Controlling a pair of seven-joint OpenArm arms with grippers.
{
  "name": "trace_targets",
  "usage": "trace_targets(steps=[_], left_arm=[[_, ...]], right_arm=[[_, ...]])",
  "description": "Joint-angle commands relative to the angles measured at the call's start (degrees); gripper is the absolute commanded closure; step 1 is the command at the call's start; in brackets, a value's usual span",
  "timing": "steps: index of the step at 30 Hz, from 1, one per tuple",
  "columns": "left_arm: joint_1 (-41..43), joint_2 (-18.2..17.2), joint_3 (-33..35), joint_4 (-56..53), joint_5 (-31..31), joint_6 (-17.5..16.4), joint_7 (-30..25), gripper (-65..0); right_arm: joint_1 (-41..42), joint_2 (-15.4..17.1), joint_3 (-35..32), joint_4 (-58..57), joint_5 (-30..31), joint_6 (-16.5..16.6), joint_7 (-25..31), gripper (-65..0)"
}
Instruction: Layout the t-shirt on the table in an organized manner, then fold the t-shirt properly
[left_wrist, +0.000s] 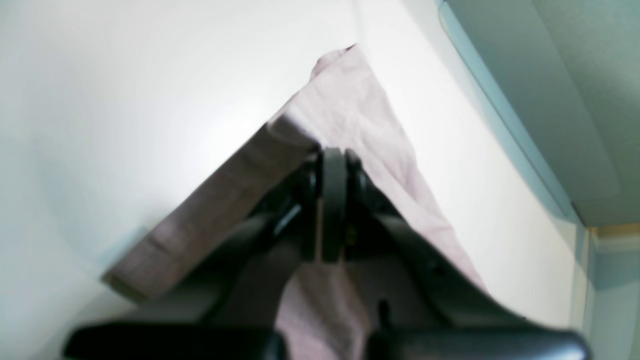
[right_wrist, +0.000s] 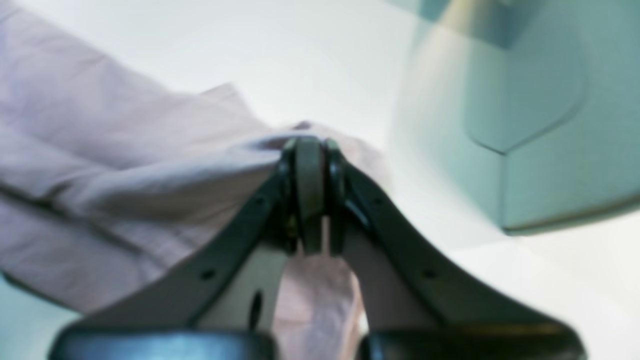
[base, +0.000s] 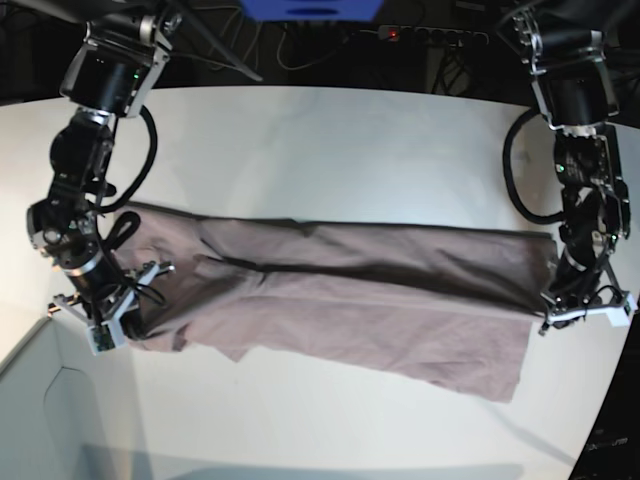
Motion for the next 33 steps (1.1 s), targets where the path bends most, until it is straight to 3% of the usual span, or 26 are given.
trace_targets(steps=[1,3,5,11,14,16,25,33], left_arm=[[-1.2,-0.7,-0.2,0.3,-0.2,-0.4,-1.2,-0.1],[-1.3,-0.7,-0.2,-1.5,-0.2,-0.3,-1.2,-1.4],[-1.3,-1.0,-0.2,-3.1,-0.2,-0.3,-1.2,-6.6],[-1.3,-1.1,-0.6,-6.1,-0.2,-0.3,-1.5,-32.6],[-1.1,-1.1,-0.4,-5.6,-0.2,-0.3,-1.5,-44.9],[-0.6,-1.1,-0.2,-4.5,-0.2,-0.3,-1.2,-49.8],[2.9,-1.1,-0.7,-10.4,-0.2,-0.3,-1.6,-51.3],[1.1,-2.7,-0.2,-15.5,-0.2,-0.3,-1.6,-51.3]], right_arm=[[0.9,0.6,-0.2,0.6,1.0,-0.3,1.7,0.0],[0.9,0.6,-0.2,-0.9,1.0,-0.3,1.7,0.0],[0.9,0.6,-0.3,-2.5,1.0,-0.3,1.7,-5.2],[0.6,1.6,0.1,-3.6,1.0,-0.3,1.9,-26.8],[0.1,2.1,1.4,-3.5,1.0,-0.3,1.7,-32.3],[-1.5,2.0,3.7,-2.2,1.0,-0.3,2.0,-33.9],[-11.8,1.9,5.6,1.9,1.1,-0.3,2.1,-34.0],[-13.7,1.9,5.7,0.7,1.3,-0.3,1.7,-34.0]])
